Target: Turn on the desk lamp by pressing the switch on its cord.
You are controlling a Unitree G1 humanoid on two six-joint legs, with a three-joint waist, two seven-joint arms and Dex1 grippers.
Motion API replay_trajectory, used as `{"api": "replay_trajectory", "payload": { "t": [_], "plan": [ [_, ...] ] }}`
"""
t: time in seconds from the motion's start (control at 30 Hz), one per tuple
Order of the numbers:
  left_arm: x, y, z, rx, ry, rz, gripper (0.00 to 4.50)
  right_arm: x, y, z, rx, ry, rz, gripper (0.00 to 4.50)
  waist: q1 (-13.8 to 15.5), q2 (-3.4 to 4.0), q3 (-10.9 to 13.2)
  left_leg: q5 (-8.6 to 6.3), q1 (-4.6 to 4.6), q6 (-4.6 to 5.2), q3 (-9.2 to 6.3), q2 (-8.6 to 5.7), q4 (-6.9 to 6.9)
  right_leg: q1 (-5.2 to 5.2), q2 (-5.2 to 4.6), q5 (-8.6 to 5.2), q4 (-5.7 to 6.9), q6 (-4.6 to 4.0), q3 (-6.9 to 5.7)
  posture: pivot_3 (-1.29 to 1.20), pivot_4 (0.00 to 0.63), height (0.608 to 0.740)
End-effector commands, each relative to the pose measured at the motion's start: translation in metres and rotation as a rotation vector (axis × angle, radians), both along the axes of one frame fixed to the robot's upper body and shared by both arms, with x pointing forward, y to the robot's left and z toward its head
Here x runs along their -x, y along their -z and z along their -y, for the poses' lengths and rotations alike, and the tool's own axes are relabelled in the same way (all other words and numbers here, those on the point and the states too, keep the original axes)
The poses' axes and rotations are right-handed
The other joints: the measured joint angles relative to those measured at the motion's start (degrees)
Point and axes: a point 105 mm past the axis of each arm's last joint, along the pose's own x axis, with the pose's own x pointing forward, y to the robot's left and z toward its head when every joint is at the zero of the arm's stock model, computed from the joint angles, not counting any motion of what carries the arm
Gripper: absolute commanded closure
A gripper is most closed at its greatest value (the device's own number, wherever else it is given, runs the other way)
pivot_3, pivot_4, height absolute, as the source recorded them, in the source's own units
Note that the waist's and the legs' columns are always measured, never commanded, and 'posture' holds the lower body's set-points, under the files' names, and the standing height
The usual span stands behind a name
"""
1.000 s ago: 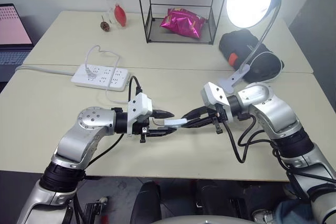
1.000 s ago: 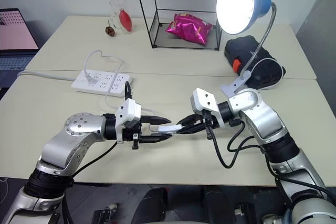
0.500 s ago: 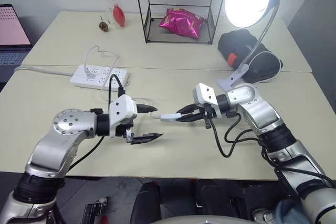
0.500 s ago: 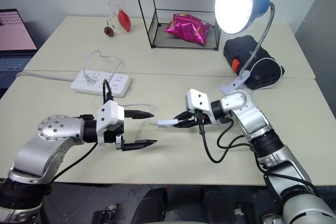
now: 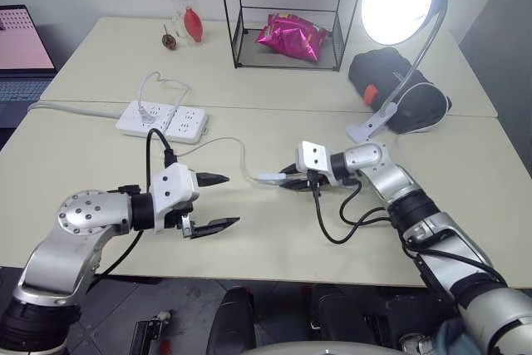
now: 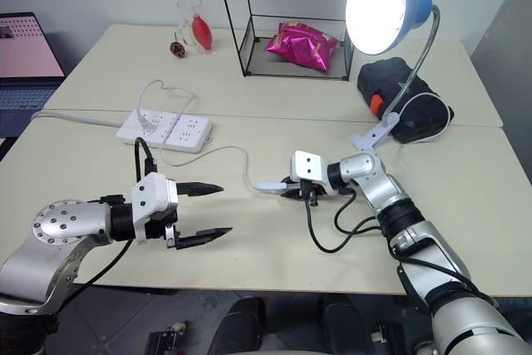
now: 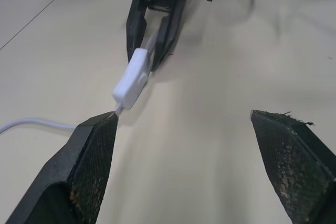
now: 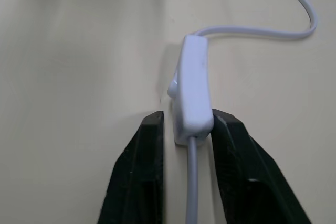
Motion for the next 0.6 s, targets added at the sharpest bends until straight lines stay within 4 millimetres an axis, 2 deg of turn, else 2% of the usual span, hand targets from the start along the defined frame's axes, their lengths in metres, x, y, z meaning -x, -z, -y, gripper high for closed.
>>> {"api": "replay_trajectory", "payload": {
  "t": [0.03,0.17,0.3,0.43,0.6],
  "plan": [
    [-0.002,-0.004,-0.005,-0.009,-0.033,0.031,0.32,0.002,-0.02,0.008,-0.055,0.01,0.024,2.21,0.0,0.0,0.0,0.0,-0.01,0.0,0.01,0.0,-0.01,-0.01,0.0,0.0,0.0,-0.01,0.0,0.0,0.15,0.74],
    [-0.001,-0.008,-0.007,0.03,-0.053,-0.006,0.32,0.01,-0.04,0.019,-0.095,0.021,0.038,1.19,0.0,0.01,0.0,0.0,-0.07,0.0,0.0,0.0,-0.06,-0.06,0.0,-0.03,-0.01,-0.06,-0.01,0.0,0.15,0.74],
    [-0.005,-0.013,-0.013,0.0,-0.077,0.008,0.32,0.03,-0.062,0.03,-0.128,0.013,0.045,0.06,0.0,0.01,0.0,0.0,-0.06,0.0,-0.04,0.01,-0.07,-0.05,0.0,-0.04,-0.01,-0.06,-0.05,0.0,0.15,0.74],
    [-0.003,-0.017,-0.019,0.004,-0.085,-0.005,0.32,0.047,-0.073,0.042,-0.141,0.024,0.035,0.06,0.0,0.01,0.0,0.0,-0.02,0.0,-0.03,0.01,-0.05,-0.03,0.0,-0.04,-0.02,-0.05,-0.04,0.0,0.15,0.74],
    [0.002,-0.019,-0.02,0.0,-0.059,-0.012,0.32,0.058,-0.071,0.05,-0.135,0.051,0.013,0.06,0.0,0.01,0.0,0.0,-0.02,0.0,-0.01,0.01,-0.04,-0.03,0.0,-0.04,-0.02,-0.04,-0.02,0.0,0.15,0.74]
  ]
}}
